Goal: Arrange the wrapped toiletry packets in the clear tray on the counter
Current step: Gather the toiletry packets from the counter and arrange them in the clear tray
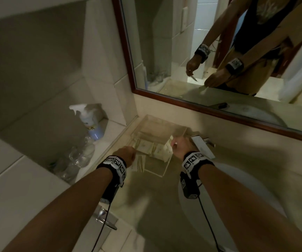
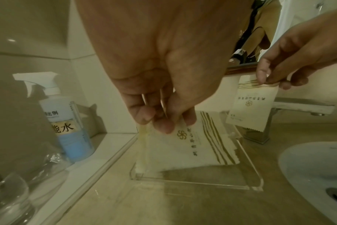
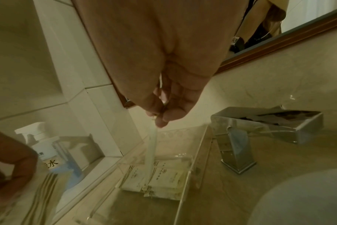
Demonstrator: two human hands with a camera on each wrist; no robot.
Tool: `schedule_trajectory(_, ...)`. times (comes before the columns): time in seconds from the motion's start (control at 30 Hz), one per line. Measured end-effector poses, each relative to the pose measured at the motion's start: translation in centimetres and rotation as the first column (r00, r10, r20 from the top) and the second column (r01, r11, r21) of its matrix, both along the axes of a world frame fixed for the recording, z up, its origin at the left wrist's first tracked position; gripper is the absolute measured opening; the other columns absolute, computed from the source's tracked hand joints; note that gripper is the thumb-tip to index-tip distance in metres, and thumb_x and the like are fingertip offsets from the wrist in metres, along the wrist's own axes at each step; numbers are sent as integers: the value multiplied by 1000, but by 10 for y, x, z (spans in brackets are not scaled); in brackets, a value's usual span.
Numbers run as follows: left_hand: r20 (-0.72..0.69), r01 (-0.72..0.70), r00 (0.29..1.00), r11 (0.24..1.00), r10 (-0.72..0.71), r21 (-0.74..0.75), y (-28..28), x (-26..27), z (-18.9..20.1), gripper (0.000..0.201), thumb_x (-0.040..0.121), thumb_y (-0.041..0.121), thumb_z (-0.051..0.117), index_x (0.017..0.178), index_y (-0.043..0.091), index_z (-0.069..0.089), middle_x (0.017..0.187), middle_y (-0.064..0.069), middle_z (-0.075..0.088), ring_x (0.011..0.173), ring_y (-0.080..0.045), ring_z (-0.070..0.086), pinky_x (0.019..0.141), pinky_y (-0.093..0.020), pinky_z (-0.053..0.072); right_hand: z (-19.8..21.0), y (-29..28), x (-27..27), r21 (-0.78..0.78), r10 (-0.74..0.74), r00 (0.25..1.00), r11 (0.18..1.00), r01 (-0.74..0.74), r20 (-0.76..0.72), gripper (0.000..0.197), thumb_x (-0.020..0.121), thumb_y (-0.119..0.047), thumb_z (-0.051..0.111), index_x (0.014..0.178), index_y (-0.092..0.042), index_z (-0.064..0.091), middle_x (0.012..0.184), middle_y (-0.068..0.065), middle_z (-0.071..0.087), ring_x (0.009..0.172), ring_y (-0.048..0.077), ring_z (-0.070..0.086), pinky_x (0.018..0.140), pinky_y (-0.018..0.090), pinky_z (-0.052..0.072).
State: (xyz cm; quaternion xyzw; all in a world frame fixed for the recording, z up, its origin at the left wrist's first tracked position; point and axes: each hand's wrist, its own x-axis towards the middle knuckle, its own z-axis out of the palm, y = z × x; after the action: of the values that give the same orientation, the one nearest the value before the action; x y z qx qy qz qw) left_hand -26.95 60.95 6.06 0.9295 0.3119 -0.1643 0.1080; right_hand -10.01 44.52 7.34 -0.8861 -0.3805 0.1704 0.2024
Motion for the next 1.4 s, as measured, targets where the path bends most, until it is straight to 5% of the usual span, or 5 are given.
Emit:
schedule_trajectory(0.3,-42,49,998,999,-50,-23,23,27,-19,16,84,4,50,82,19,46,109,-11,60,97,-30,60,80,-36,48,-31,20,24,105,-31,998,994,37,-63,17,85,1,48,74,-3,60,74,14,59,71,27,53,62,29,37)
schedule_trajectory(0.57,-19,149,989,988,-150,-34,58,56,-37,20,84,3,52,76,19,42,108,-13,61,97,-29,60,80,-35,49,-36,38,31,101,-167,978,978,180,-124,15,93,-10,46,91,-8,62,84,8,65,73,20,56,65,27,41)
schedule_trajectory(0.73,-38,230,971,965,-237,-129,89,69,-55,10,89,6,50,96,12,48,119,-16,56,93,-26,52,86,-39,46,-34,67,30,6,-236,965,971,238,-114,21,95,-11,44,100,-7,64,90,8,63,82,22,57,70,27,42)
schedule_trajectory(0.97,-79,226,964,937,-255,-265,121,76,-94,73,90,17,60,149,10,18,154,-17,21,138,-33,33,112,-39,32,-53,98,19,63,-292,955,953,295,-57,19,90,-6,47,94,-7,66,98,13,67,90,30,62,76,33,51)
schedule_trajectory(1.4,-53,541,841,840,-539,41,119,74,-113,48,83,14,60,128,17,41,131,-10,44,109,-30,56,84,-40,49,-71,113,11,94,-388,921,916,389,-30,13,89,-7,54,90,-8,66,95,10,66,87,25,60,72,27,45)
